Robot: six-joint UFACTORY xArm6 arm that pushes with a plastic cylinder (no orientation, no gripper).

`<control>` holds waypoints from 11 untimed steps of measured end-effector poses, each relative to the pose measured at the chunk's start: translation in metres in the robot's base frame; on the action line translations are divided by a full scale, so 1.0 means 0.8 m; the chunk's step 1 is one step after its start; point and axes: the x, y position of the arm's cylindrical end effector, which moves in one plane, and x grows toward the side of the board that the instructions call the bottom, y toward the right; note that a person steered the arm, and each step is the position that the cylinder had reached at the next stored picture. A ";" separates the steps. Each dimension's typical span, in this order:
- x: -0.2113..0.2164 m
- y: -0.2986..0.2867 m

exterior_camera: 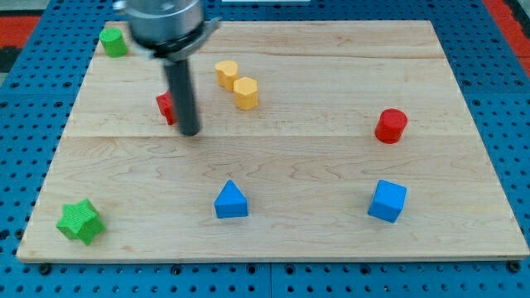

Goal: Move the triangle parallel to the red circle

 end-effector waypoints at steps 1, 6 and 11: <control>-0.042 -0.066; 0.196 0.066; 0.073 0.120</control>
